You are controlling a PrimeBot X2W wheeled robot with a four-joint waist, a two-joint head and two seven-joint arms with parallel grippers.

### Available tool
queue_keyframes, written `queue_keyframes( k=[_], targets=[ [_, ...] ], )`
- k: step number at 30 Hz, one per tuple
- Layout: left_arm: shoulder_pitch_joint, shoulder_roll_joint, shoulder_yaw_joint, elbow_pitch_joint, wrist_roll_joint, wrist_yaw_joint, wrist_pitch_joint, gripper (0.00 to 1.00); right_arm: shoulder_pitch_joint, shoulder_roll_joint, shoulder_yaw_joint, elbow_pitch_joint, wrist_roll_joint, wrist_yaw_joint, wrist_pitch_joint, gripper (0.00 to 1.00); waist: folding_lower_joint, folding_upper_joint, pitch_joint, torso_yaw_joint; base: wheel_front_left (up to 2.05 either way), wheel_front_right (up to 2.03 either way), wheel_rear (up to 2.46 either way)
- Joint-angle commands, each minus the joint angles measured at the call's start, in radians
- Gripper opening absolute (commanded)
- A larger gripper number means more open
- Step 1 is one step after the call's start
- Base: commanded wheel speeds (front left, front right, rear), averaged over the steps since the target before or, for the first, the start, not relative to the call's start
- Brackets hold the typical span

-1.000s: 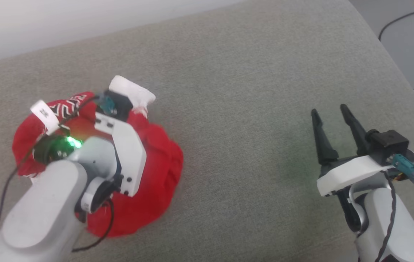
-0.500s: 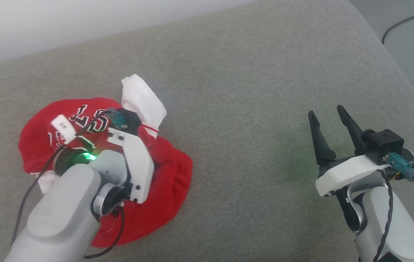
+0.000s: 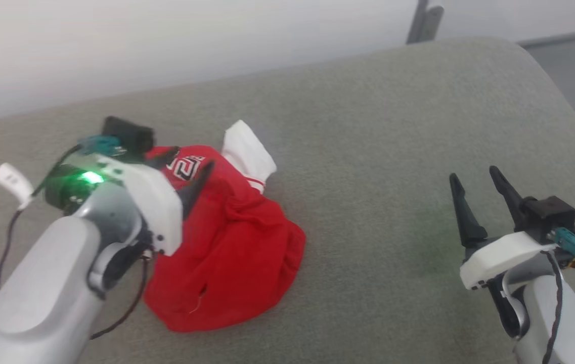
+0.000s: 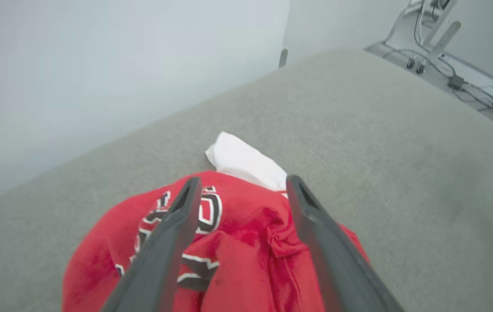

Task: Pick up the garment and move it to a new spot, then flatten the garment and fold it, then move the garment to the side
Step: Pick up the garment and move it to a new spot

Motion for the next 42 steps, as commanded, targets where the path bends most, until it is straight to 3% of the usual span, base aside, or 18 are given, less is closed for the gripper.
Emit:
queue_keyframes(
  k=[1,12,21,30,42],
  targets=[
    [0.025,0.011,0.020,-0.010,0.008,-0.001,-0.037,1.00,0.013,-0.007,-0.003,-0.002,-0.003,0.000,0.001,1.00,0.0000,-0.0001,-0.031,0.034,0.00,0.00,0.00],
    [0.260,0.102,0.209,-0.080,-0.004,0.060,-0.376,1.00,0.078,-0.025,-0.045,-0.018,-0.008,0.000,0.019,1.00,0.0000,-0.0001,-0.110,0.126,0.00,0.00,0.00],
    [0.476,0.118,0.337,-0.066,-0.045,0.082,-0.591,1.00,0.122,-0.028,-0.090,-0.052,-0.003,0.000,0.030,1.00,0.0000,-0.0001,-0.132,0.178,0.00,0.00,0.00],
    [0.602,0.079,0.419,-0.060,-0.087,0.082,-0.660,1.00,0.144,-0.026,-0.110,-0.078,-0.007,0.000,0.038,1.00,0.0000,-0.0001,-0.139,0.200,0.00,0.00,0.00],
    [0.632,0.054,0.449,-0.082,-0.075,0.072,-0.671,1.00,0.158,-0.018,-0.107,-0.099,0.000,0.000,0.050,1.00,0.0000,-0.0001,-0.138,0.215,0.00,0.00,0.00]
  ],
)
